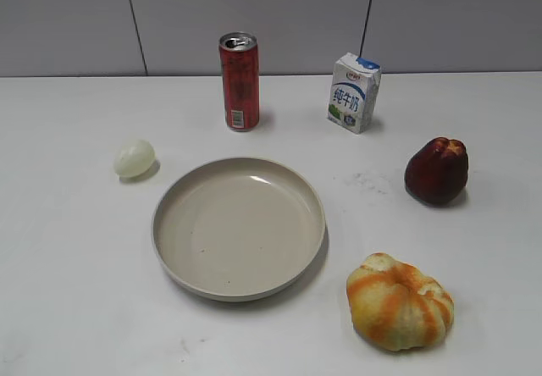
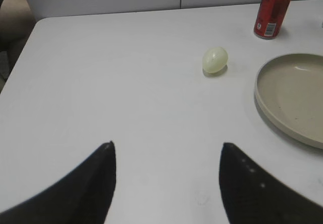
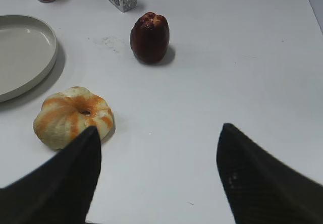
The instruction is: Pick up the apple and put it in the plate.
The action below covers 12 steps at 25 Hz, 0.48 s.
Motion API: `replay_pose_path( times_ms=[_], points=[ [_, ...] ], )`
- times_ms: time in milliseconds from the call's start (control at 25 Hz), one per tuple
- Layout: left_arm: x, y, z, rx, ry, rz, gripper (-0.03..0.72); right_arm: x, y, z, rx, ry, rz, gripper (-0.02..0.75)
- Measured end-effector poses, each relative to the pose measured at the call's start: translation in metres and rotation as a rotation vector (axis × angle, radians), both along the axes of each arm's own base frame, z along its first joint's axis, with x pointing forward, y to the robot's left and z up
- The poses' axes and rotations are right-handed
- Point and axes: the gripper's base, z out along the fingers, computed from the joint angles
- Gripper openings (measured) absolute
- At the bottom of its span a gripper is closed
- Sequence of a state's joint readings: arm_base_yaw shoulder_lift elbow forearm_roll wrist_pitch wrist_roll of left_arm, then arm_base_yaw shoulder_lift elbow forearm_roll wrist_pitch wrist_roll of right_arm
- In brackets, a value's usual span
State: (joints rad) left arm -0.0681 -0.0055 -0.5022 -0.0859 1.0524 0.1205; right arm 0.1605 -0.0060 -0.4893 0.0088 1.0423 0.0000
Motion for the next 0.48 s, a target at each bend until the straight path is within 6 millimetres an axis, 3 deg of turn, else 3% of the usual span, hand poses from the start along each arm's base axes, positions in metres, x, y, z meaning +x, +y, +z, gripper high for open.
replay_pose_path(
  times_ms=[480],
  points=[
    [0.0000,0.0000,0.0000,0.000,0.000,0.000,0.491,0.0001,0.0000,0.0034,0.003,-0.017,0.000,0.572]
  ],
)
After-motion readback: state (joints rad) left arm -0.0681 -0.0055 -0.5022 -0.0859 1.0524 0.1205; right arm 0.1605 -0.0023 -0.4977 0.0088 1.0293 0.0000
